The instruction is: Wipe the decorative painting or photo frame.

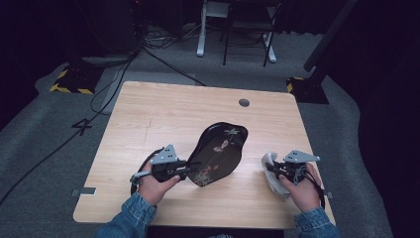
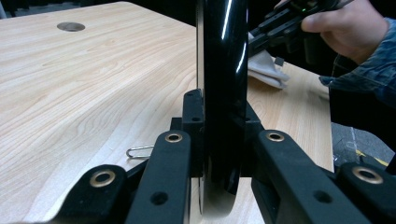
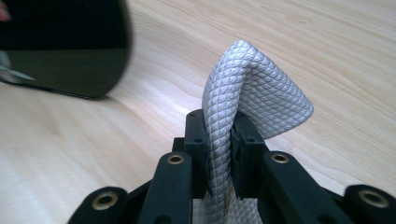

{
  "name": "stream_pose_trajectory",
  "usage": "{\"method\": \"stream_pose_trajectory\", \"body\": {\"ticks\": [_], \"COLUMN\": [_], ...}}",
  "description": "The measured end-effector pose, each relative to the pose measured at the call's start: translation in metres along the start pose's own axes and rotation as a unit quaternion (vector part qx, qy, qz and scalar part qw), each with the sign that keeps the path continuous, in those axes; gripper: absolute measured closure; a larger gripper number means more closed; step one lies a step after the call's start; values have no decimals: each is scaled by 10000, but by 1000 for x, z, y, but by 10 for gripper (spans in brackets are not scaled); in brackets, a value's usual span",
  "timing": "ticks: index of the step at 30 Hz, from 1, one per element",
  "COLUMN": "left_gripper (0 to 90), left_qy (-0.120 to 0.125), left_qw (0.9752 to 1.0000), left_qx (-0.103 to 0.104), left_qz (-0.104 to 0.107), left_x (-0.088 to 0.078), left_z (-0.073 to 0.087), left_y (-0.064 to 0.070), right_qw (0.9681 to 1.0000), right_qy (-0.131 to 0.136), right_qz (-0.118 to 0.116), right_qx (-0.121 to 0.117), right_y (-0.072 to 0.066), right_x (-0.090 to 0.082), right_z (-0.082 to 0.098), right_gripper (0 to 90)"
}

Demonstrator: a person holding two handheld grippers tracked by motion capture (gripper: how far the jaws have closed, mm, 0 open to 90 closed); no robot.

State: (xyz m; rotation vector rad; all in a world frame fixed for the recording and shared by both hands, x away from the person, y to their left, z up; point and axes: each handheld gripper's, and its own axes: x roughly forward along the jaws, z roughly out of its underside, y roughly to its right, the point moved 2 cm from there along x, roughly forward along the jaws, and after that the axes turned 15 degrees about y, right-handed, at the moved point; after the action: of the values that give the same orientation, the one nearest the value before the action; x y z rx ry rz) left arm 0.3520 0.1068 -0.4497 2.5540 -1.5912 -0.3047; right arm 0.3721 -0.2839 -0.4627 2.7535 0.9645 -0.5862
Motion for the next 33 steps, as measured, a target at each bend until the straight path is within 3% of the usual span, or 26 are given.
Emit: {"method": "stream_pose_trajectory", "body": {"ticks": [6,10,17,20,23,27,33], "left_gripper": [802,801,792,748,644,527,516], "left_qy": [-10,3,10,89,182,318,302], "left_qw": [10000,9999,10000,9999,9998,9992,9983], "left_qx": [62,88,71,13,32,21,3], "left_qz": [67,79,54,45,-57,-245,-496], "left_x": [-1,-3,-4,-5,-8,-18,-37], "left_z": [2,3,4,4,4,3,6], "left_y": [-2,-2,-2,-1,0,3,11], "right_qw": [9998,9994,9987,9983,9965,9910,9867], "right_qy": [-26,54,324,524,758,997,1067], "right_qz": [199,311,229,39,-338,-896,-1225], "right_qx": [35,146,326,259,85,-53,-58], "right_y": [10,14,11,4,-13,-36,-47], "right_x": [11,13,2,0,2,11,32], "right_z": [14,17,9,-1,-18,-37,-49], "right_gripper": [720,573,481,466,445,422,414]}}
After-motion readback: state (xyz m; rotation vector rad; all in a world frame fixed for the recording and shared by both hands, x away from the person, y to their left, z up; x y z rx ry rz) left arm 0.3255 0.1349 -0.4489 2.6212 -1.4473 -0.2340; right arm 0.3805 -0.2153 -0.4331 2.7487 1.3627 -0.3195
